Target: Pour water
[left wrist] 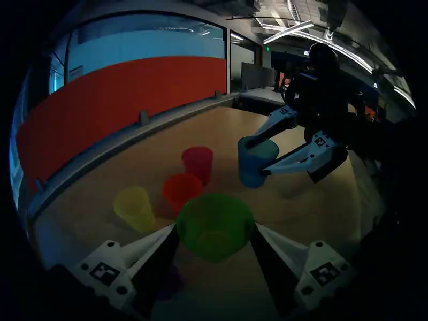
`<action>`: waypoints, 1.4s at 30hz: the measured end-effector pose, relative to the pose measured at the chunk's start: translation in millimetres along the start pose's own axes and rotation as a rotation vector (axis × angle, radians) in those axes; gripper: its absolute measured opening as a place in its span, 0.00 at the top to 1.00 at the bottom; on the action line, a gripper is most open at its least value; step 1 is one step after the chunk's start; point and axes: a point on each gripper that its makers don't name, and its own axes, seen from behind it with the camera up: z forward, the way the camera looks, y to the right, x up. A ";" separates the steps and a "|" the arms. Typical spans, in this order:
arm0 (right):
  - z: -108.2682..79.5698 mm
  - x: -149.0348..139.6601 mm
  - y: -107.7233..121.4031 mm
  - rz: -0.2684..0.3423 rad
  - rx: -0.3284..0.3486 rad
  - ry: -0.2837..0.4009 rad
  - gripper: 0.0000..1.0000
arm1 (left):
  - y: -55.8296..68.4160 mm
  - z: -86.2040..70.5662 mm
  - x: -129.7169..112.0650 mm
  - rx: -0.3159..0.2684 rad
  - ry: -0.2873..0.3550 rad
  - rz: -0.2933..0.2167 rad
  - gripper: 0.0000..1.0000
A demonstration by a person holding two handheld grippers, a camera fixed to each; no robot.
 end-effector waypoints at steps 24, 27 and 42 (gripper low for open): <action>-74.4 104.0 -58.6 -0.010 -0.024 0.277 0.09 | 15.9 -101.4 71.0 0.087 0.329 -0.052 0.13; -77.5 110.9 -63.6 -0.016 -0.024 0.304 0.09 | 19.3 -106.9 74.9 0.088 0.349 -0.051 0.12; -82.9 131.6 -73.8 -0.014 -0.017 0.381 0.09 | 16.8 -123.1 93.7 0.117 0.425 -0.037 0.12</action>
